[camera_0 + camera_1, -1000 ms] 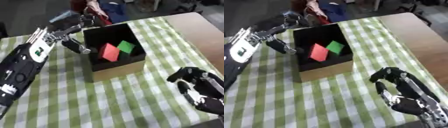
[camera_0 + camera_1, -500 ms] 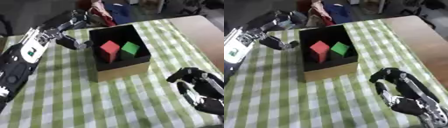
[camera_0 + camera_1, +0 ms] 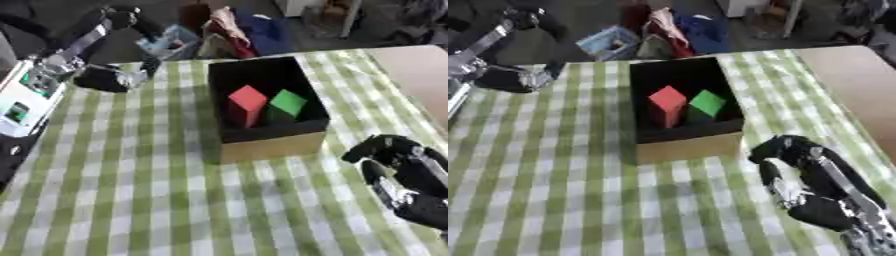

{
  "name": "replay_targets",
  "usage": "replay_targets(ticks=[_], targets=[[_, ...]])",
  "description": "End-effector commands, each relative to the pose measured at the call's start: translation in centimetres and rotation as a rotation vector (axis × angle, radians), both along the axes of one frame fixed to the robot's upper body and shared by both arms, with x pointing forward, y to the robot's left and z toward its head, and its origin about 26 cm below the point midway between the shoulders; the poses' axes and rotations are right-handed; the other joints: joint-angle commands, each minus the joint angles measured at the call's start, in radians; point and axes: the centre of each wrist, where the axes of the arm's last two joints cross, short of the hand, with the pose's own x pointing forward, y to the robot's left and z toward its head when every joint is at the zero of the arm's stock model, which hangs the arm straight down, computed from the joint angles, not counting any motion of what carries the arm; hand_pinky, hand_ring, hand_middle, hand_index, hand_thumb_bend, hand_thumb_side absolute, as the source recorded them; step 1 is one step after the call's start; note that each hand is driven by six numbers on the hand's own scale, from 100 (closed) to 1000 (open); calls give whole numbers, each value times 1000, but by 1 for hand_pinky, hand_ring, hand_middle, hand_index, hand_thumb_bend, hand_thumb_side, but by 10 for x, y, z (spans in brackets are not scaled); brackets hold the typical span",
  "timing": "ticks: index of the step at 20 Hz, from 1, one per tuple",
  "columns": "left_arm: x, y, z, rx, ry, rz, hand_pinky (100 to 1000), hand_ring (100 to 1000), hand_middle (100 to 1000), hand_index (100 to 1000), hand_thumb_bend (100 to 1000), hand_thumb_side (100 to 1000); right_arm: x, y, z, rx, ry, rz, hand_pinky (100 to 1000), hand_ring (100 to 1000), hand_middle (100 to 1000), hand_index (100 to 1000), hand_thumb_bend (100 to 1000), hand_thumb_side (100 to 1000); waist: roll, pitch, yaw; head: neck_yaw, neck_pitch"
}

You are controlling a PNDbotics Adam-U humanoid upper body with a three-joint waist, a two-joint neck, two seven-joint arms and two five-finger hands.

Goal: Pick up objects on the table and place them in the box.

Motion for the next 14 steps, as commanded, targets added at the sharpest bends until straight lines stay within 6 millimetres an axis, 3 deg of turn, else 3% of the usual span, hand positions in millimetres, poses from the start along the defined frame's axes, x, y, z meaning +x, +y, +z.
replay_targets(ticks=[1,5,8,9,14], targets=[[-21,10,22,-68,-9,1,725,618,611,766,100,389,0,-10,8,0,-35,-51,762,677,550,696,100,371,-4,-19,18,-11,7],[-40,14,9,-129,53,8,725,612,603,764,100,498,-1,-16,9,18,-46,-95,761,676,550,696,100,373,-12,-22,60,-21,8],[-52,15,-6,-167,103,36,732,611,601,762,100,639,-1,-19,9,30,-49,-121,761,675,550,696,100,371,-21,-24,80,-28,11],[-55,16,-11,-183,122,49,732,611,600,762,100,643,-1,-20,9,32,-49,-128,761,675,550,696,100,371,-24,-24,87,-28,11],[-65,17,-37,-269,225,126,752,609,598,754,100,918,-2,-25,6,44,-44,-159,761,675,550,695,100,372,-36,-23,113,-35,13]])
